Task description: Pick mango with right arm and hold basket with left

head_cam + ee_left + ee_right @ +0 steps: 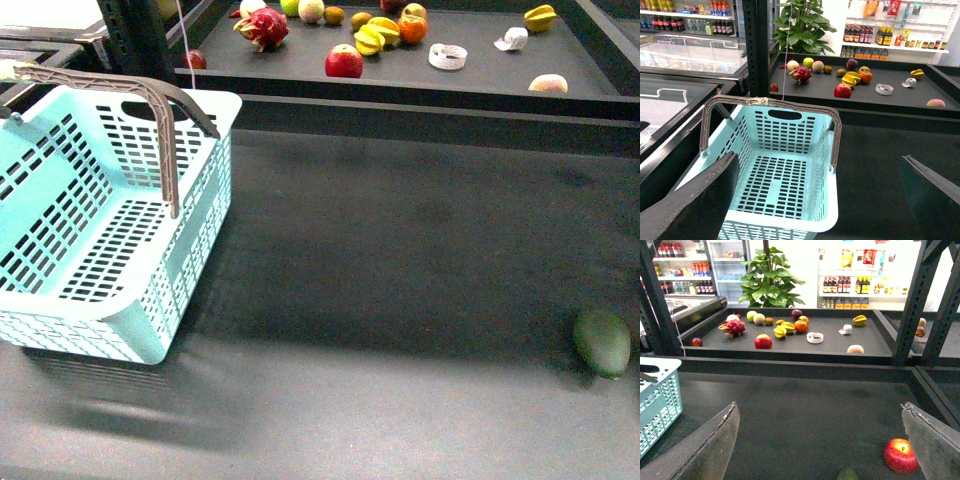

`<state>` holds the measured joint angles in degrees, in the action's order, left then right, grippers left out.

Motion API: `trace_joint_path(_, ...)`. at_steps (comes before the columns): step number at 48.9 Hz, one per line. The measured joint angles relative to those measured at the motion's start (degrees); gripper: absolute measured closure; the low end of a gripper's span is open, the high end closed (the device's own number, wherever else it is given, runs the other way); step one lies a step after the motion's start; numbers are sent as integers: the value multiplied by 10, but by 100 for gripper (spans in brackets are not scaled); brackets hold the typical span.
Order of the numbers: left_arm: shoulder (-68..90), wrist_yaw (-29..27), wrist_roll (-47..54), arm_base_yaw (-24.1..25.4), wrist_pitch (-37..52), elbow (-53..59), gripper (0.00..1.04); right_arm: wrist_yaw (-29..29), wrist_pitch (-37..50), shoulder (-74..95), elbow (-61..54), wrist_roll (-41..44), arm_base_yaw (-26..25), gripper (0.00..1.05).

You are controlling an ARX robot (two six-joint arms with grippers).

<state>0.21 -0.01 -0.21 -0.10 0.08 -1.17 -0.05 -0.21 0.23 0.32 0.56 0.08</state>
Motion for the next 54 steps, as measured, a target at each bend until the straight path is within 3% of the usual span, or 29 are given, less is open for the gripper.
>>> trace_joint_path(54,0,0,0,0,0,0,6,0,0,0,0,0,0,8)
